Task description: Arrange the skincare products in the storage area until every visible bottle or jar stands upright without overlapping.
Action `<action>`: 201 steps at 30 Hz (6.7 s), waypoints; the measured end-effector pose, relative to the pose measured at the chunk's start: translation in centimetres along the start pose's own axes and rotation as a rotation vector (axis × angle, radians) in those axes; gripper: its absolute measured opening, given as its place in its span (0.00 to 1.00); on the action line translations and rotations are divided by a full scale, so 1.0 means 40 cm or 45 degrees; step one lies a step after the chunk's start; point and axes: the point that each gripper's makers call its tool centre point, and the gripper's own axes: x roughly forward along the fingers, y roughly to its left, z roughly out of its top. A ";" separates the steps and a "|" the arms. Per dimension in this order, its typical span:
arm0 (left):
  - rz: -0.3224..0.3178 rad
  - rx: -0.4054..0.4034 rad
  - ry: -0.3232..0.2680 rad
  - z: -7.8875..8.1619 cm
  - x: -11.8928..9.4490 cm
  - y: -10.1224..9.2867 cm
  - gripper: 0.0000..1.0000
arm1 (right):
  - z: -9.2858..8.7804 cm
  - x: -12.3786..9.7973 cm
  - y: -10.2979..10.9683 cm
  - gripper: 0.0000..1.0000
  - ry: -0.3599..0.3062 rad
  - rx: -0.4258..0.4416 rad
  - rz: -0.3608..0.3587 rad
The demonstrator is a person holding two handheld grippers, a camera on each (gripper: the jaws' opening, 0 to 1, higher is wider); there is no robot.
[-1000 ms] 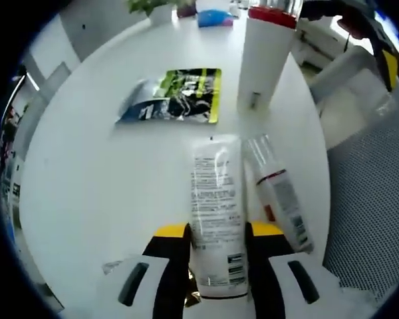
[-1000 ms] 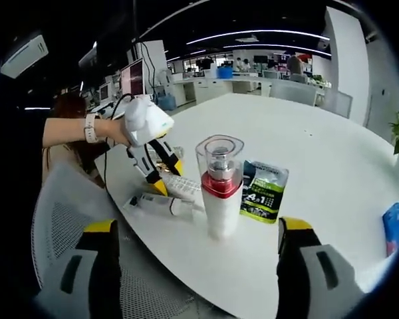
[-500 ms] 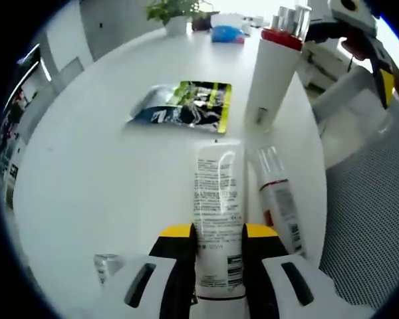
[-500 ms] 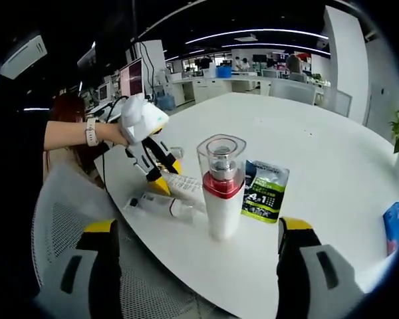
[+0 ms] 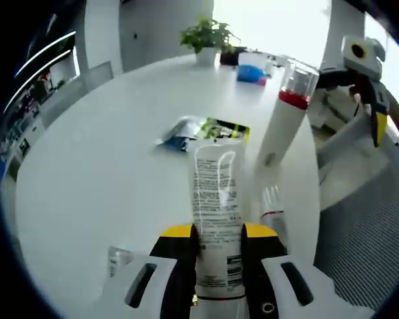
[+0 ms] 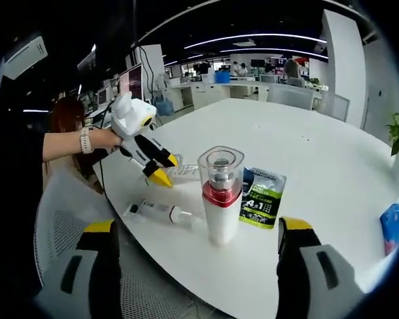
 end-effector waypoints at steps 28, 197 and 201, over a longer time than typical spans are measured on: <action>0.017 0.001 -0.403 0.179 -0.130 -0.161 0.21 | 0.156 -0.033 0.025 0.64 -0.277 0.042 0.010; -0.020 0.220 -0.200 0.078 -0.013 -0.206 0.15 | 0.077 0.028 0.100 0.09 -0.129 -0.065 0.119; -0.053 0.229 -0.207 0.073 -0.008 -0.203 0.15 | 0.066 0.016 0.076 0.12 -0.115 -0.054 0.082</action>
